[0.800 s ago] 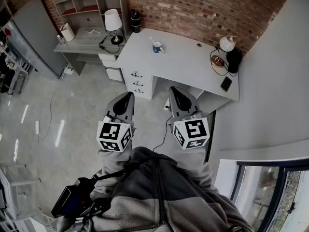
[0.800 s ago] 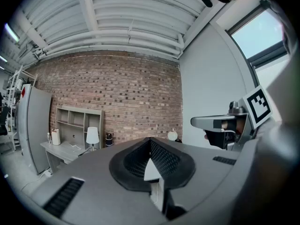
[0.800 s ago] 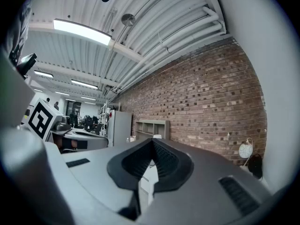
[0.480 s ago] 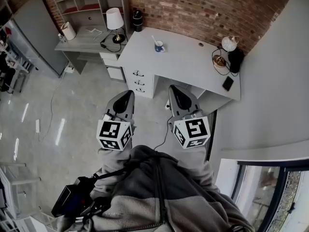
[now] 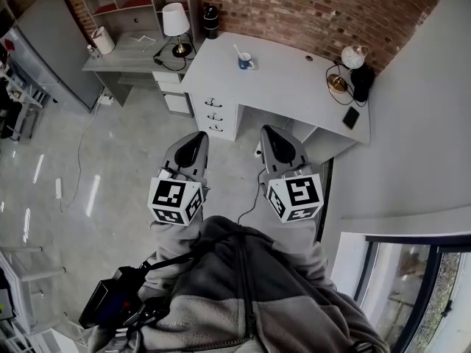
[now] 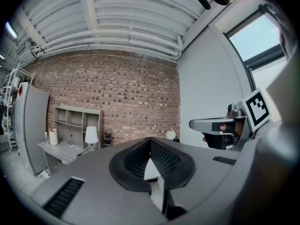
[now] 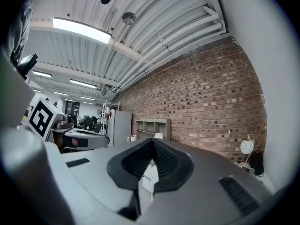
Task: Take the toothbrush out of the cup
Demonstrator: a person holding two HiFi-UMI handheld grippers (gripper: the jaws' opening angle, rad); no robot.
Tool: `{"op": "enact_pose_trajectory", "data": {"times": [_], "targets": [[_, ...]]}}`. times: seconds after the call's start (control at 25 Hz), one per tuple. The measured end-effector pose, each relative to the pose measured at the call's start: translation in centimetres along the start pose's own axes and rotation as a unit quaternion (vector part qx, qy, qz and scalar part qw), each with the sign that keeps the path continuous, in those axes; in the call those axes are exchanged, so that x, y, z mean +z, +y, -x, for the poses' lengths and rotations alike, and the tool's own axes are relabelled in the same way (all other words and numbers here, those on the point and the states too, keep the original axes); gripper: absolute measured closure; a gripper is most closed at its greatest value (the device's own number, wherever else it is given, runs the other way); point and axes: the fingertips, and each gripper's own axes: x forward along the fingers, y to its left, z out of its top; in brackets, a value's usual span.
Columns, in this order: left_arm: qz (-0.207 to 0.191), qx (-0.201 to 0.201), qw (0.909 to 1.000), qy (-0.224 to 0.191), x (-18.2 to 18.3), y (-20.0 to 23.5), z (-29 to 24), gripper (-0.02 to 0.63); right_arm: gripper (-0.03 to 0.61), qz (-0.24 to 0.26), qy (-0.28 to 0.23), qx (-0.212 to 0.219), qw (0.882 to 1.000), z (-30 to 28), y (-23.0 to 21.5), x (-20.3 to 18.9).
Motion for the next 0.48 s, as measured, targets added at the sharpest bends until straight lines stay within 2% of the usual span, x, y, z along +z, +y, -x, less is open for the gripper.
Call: {"op": "enact_pose_trajectory", "data": {"times": [0.48], "targets": [[0.019,-0.013,0.9994,0.025,-1.0,2.5,1.5,0.609,0.577,-0.012,0.041,-0.023,0.999,-0.9,2.2,-1.3]]}}
